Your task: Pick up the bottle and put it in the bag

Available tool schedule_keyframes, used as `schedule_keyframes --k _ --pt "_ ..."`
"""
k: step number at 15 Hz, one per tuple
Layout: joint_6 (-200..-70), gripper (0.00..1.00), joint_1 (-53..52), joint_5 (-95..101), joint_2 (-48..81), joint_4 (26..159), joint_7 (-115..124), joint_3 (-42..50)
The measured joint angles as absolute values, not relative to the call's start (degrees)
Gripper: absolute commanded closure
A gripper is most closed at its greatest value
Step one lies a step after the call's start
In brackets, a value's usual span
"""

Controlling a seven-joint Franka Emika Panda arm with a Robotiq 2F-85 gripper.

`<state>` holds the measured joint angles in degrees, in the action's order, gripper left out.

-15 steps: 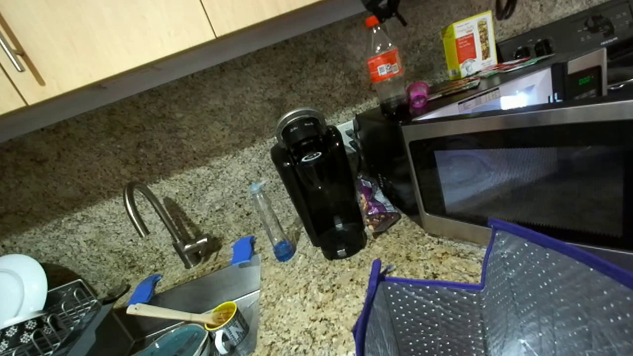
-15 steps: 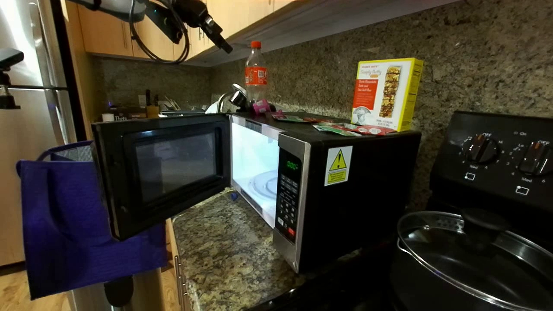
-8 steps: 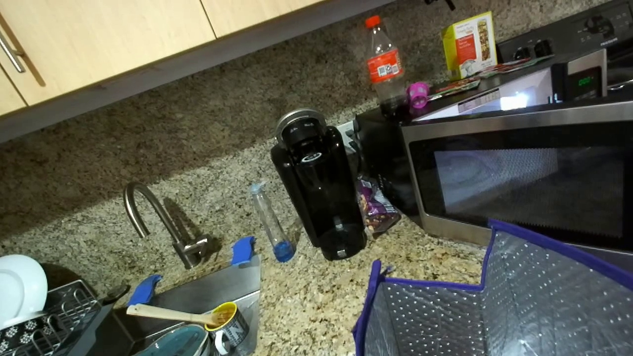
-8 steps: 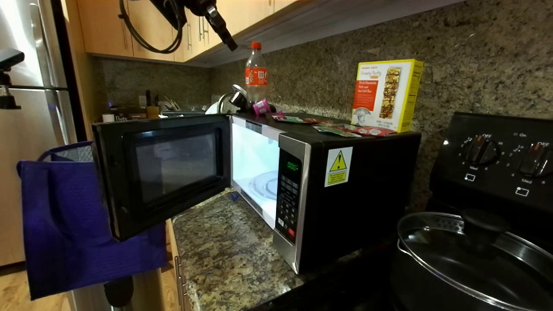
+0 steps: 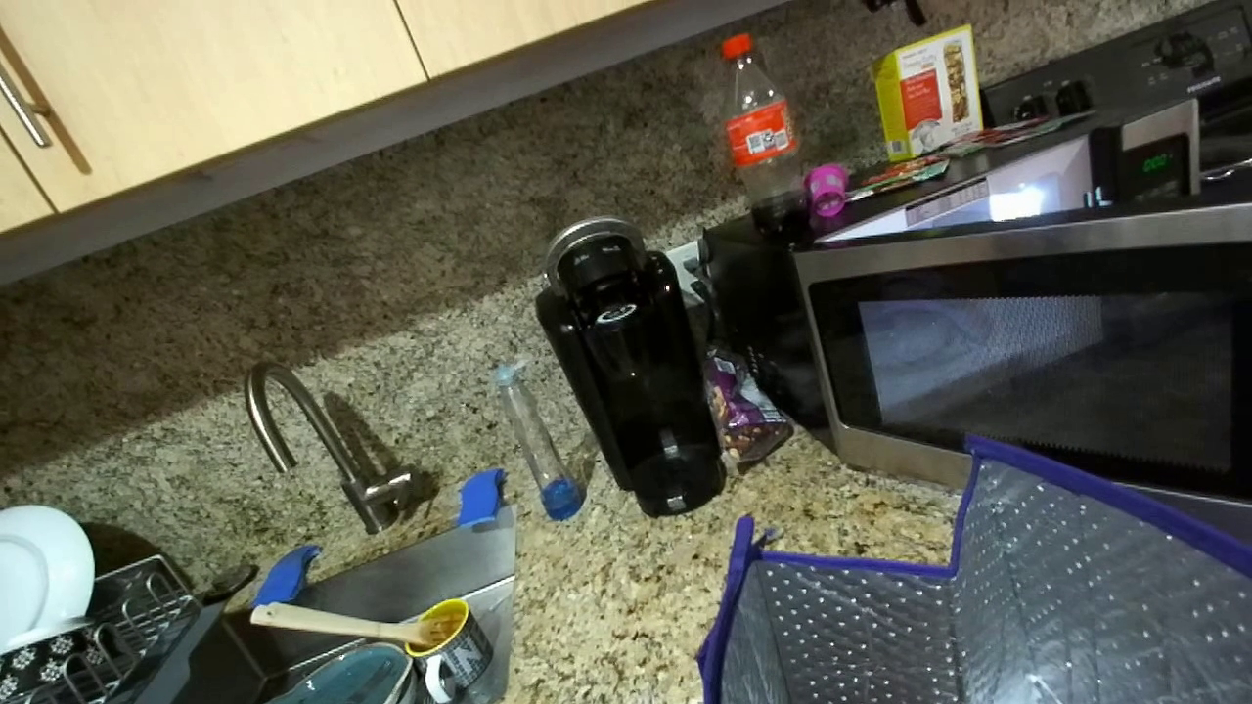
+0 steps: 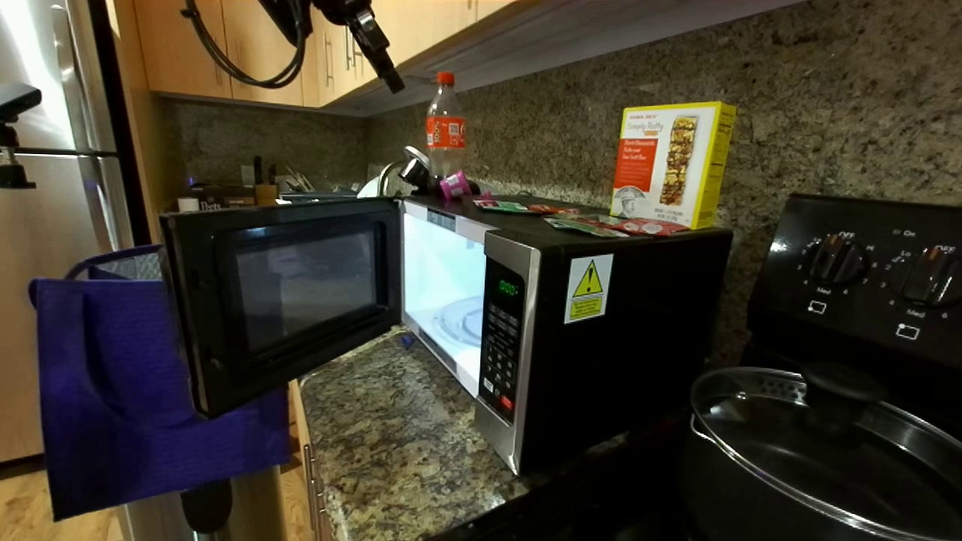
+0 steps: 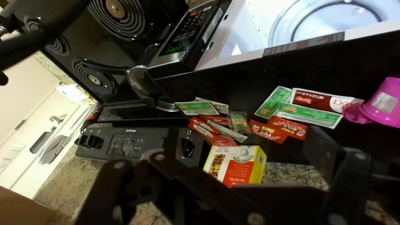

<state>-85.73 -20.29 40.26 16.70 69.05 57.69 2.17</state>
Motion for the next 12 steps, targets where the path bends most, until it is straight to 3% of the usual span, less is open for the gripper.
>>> schedule_keyframes --k 12 --pt "-108.6 0.00 -16.4 16.9 26.0 57.4 50.8 -0.7"
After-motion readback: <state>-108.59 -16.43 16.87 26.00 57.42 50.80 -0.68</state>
